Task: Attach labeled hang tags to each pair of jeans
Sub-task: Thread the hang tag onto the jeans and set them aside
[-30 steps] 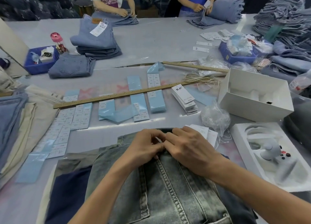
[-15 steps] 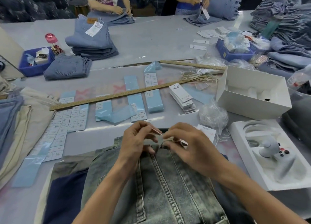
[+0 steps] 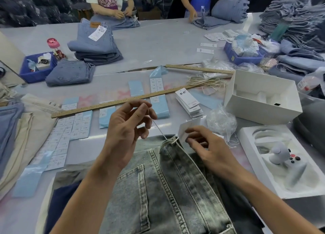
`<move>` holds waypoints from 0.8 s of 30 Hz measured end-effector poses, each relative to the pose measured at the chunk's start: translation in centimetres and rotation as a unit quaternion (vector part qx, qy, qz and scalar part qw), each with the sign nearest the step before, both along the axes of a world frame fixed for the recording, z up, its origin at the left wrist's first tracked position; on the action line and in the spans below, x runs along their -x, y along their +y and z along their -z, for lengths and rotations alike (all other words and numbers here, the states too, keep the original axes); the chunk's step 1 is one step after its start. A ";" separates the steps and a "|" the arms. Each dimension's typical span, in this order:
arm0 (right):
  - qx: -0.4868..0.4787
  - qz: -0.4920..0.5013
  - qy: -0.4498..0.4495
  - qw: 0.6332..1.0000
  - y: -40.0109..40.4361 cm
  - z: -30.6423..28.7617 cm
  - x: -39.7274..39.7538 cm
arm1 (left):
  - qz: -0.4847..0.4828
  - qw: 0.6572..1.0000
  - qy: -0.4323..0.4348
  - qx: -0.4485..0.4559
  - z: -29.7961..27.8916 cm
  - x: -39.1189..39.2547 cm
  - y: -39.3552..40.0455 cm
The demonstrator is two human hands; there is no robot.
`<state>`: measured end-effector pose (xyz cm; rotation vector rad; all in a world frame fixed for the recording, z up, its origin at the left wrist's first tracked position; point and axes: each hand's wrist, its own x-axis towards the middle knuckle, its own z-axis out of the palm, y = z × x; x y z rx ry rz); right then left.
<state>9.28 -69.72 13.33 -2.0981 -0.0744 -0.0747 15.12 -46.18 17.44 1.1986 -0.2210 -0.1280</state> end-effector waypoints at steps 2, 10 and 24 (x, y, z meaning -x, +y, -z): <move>-0.114 0.023 0.054 0.992 0.4 -0.2 -0.1 | -0.006 1.000 -0.020 -0.019 -0.9 -0.4 0.0; -0.003 -0.037 -0.042 0.998 -1.3 -2.3 -2.2 | 0.006 0.996 -0.067 -0.060 -3.5 -1.4 -1.0; 0.379 -0.235 -0.157 0.881 0.7 -7.6 5.7 | -0.083 0.995 -0.025 -0.044 -2.7 -2.9 -1.0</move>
